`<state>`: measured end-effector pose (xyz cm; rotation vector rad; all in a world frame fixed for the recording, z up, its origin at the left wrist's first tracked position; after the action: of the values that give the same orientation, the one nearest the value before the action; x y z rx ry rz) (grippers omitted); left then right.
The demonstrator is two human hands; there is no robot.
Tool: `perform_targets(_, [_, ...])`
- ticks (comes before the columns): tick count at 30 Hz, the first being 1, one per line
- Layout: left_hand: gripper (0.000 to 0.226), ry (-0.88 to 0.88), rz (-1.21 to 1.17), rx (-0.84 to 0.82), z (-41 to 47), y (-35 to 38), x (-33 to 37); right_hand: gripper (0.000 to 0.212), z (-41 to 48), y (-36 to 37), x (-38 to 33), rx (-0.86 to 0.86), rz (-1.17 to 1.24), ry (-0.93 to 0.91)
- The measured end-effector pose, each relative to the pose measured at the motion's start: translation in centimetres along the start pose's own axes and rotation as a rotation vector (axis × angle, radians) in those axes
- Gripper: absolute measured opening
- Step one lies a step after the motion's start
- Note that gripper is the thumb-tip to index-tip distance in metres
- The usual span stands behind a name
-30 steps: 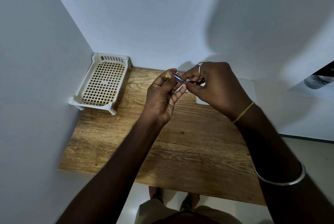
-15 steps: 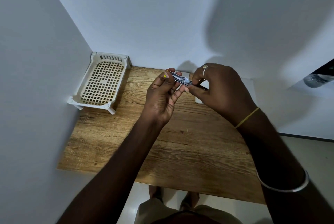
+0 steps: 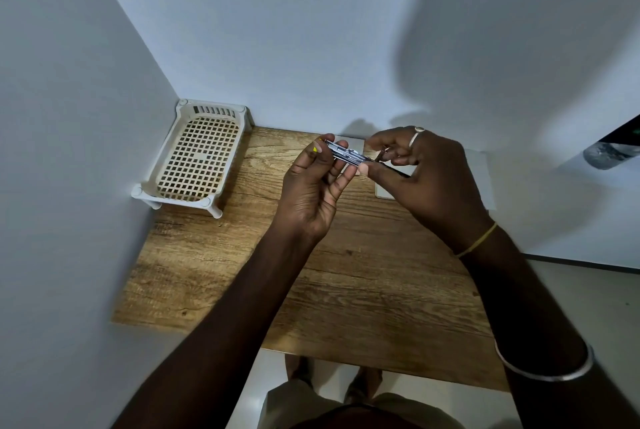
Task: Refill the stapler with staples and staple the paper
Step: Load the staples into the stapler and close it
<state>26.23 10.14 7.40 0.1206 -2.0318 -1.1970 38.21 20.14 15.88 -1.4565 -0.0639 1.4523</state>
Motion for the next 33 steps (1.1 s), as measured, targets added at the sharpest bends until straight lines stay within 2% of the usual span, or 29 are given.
perform_targets(3, [0.030, -0.004, -0.029, 0.002, -0.1, 0.1, -0.1, 0.025, -0.3, 0.1, 0.4, 0.093, 0.056, 0.043])
perform_targets(8, [0.029, -0.001, -0.046, -0.028, -0.1, 0.4, -0.4, 0.032, -0.3, 0.6, 0.3, 0.166, 0.139, 0.074])
perform_targets(12, [0.027, -0.010, -0.059, -0.026, -0.1, 0.6, -0.5, 0.015, -0.5, 0.9, -0.2, 0.166, 0.013, -0.034])
perform_targets(21, [0.026, 0.003, -0.028, 0.017, 0.5, -0.1, -0.3, 0.021, -0.6, 2.0, -0.2, 0.060, -0.285, -0.226])
perform_targets(27, [0.025, 0.001, -0.024, 0.028, 0.7, -0.3, -0.4, 0.023, -0.2, 2.0, 0.6, 0.058, -0.216, -0.147])
perform_targets(30, [0.027, 0.014, -0.051, 0.043, 0.8, -0.3, -0.1, 0.038, 0.0, 1.6, 1.2, 0.060, -0.275, -0.064])
perform_targets(33, [0.029, 0.022, -0.071, 0.056, 0.9, -0.3, 0.3, 0.054, 0.2, 0.9, 2.9, -0.009, -0.346, 0.050])
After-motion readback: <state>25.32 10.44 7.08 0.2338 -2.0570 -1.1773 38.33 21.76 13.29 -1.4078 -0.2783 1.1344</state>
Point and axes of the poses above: each hand's wrist, its own z-axis towards the middle knuckle, its own y-axis out of the palm, x = y × z, the point moved 4 cm from there along z, towards the middle knuckle, and after that the axes turned 2 degrees about y, right-handed, at the moved point
